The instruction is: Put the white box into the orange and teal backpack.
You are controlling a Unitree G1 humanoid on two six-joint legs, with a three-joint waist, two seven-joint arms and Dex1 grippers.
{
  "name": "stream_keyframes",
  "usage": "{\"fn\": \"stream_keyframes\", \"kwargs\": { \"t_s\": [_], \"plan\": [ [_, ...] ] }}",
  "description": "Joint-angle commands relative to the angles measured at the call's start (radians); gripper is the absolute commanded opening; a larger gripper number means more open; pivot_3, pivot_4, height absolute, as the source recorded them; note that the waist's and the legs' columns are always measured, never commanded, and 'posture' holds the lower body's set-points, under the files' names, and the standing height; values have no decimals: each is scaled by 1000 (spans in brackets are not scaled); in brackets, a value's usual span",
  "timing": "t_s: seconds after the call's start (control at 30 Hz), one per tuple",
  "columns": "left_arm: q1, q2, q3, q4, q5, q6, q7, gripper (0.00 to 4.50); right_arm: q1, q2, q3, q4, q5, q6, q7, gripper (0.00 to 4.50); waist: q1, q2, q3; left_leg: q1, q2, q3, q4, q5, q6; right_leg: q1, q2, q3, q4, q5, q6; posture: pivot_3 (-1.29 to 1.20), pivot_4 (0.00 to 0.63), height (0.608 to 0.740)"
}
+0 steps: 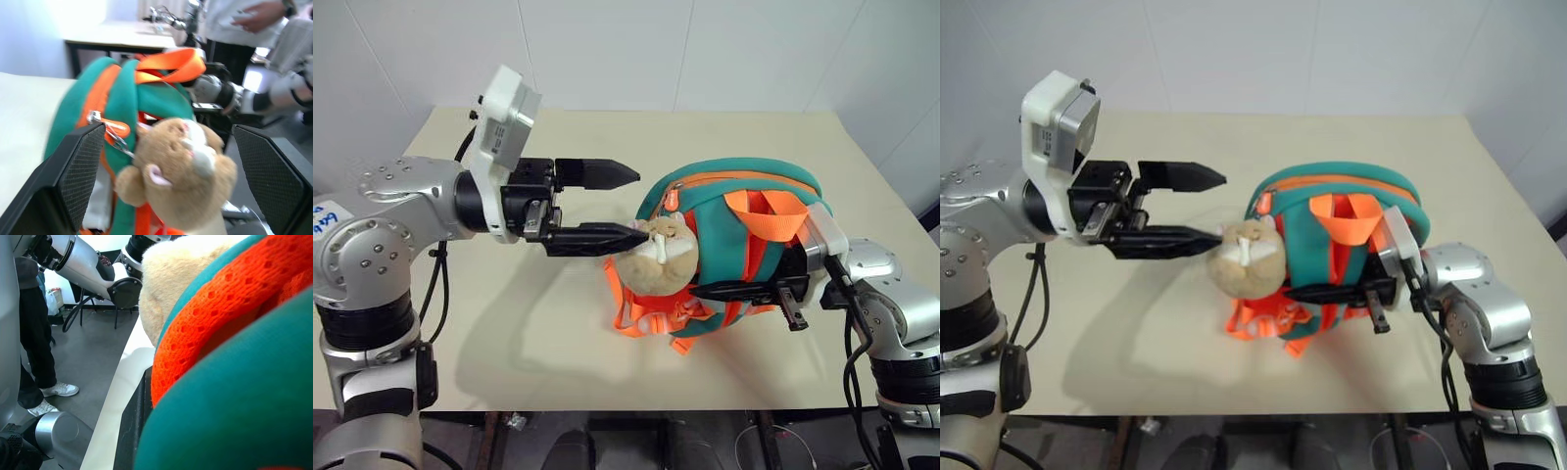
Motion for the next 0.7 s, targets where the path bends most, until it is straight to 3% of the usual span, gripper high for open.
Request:
{"fn": "stream_keyframes", "kwargs": {
  "t_s": [0.03,0.2,0.5,0.7],
  "plan": [
    [12,-37,28,-59,-41,-17,103,4448,-31,-9,-9,-1,-2,-18,13,503,-1,0,0,1,0,-1,0,0,0,1,0,0,-1,0,0,0,150,740],
    [31,-33,10,-80,-81,-10,138,4448,-44,-2,-3,13,-10,-21,19,503,-1,0,0,1,0,-1,0,-1,-1,1,0,-1,-1,0,0,0,150,740],
    [46,117,-90,-25,-48,-50,-113,4448,-71,23,18,40,-25,-37,23,503,-2,0,0,1,0,-1,0,-1,-2,2,1,-1,-3,0,0,0,150,740],
    [27,118,-144,2,-18,-74,-141,4448,-53,26,13,24,-23,-40,15,503,-2,0,0,1,0,-1,0,-1,-1,3,0,-1,-4,0,0,0,150,740]
  ]
}}
